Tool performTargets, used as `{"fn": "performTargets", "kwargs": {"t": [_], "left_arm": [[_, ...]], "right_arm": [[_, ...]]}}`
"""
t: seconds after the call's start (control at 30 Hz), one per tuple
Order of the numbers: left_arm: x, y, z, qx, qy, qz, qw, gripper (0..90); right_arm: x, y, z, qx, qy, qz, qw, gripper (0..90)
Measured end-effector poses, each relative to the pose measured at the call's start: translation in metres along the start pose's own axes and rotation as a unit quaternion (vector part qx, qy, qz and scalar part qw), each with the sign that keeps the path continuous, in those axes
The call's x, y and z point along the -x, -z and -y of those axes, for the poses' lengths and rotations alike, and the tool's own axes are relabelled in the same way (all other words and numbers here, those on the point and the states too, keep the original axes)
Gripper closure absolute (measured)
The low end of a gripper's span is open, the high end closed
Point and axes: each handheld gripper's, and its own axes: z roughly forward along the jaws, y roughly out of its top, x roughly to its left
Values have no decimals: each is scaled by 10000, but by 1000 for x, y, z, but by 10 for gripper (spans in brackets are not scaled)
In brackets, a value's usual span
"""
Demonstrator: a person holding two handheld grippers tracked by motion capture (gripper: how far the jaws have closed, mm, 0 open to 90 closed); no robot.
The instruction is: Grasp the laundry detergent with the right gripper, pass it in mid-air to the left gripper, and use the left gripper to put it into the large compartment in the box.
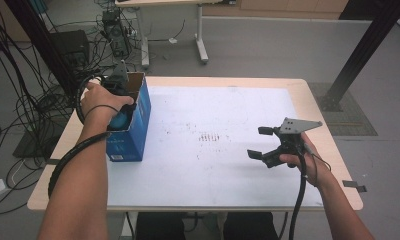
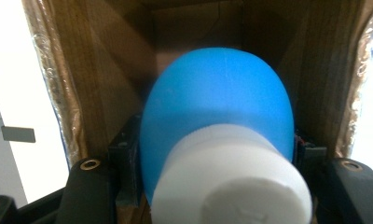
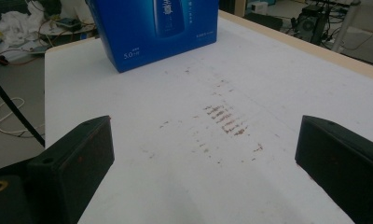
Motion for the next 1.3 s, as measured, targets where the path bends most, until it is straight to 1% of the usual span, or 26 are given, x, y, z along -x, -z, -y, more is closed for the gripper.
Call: {"fn": "performTargets", "kwargs": {"t": [0.13, 0.33, 0.53, 1.3], "left_arm": [[-3, 0, -1, -32, -5, 42, 10000, 377], [-6, 0, 1, 1, 7, 70, 10000, 377], [-5, 0, 0, -36, 9, 61, 10000, 377], [-3, 0, -2, -50, 19, 41, 10000, 377]], "right_arm": [[0, -1, 0, -1, 9, -15, 10000, 43], [1, -1, 1, -12, -14, -2, 10000, 43], [1, -2, 1, -13, -18, -14, 10000, 43], [2, -2, 2, 24, -36, -14, 10000, 42]]}}
